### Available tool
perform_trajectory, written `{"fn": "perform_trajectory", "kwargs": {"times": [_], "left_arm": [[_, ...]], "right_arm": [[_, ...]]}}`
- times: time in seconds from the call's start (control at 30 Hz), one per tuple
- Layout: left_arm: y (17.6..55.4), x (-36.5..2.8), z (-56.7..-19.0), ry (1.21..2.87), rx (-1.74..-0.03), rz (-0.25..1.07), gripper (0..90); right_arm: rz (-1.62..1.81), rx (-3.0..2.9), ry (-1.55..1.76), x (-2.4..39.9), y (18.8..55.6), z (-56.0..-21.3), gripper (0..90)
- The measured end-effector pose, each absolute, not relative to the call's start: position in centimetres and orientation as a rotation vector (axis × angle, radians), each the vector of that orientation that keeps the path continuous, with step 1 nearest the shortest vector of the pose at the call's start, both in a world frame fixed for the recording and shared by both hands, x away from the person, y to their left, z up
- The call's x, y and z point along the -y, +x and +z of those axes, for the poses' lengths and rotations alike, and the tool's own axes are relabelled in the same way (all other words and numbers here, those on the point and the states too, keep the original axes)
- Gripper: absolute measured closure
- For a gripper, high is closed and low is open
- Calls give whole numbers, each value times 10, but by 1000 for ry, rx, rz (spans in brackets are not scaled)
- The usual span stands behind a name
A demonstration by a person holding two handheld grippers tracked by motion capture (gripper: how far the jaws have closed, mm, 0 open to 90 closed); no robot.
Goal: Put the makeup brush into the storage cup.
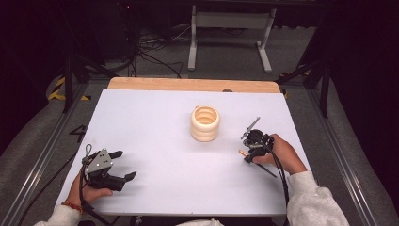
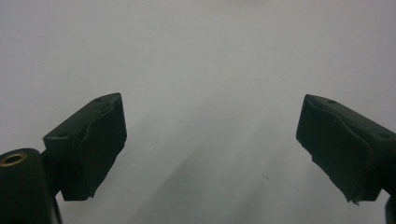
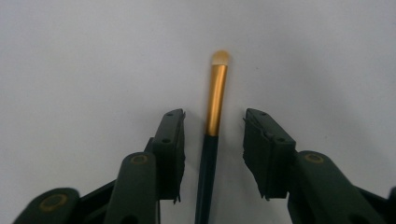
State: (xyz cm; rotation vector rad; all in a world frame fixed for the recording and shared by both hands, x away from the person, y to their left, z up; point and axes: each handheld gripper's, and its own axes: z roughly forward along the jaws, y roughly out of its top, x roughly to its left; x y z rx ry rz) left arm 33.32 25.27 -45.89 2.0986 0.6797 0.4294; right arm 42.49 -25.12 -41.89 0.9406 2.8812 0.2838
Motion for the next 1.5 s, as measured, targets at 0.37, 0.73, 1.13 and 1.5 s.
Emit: {"fn": "perform_trajectory", "kwargs": {"times": [0.37, 0.73, 1.13, 1.5], "left_arm": [[334, -252, -460, 2113, -676, 427, 96], [333, -253, -460, 2103, -679, 425, 99], [333, -253, -459, 2099, -681, 426, 99], [332, -253, -459, 2094, -681, 422, 99]], "right_arm": [[243, -2927, 898, 245, 425, -418, 843], [209, -2933, 868, 242, 424, -417, 845], [361, -2866, 860, 253, 414, -396, 845], [499, -2784, 819, 258, 405, -365, 845]]}}
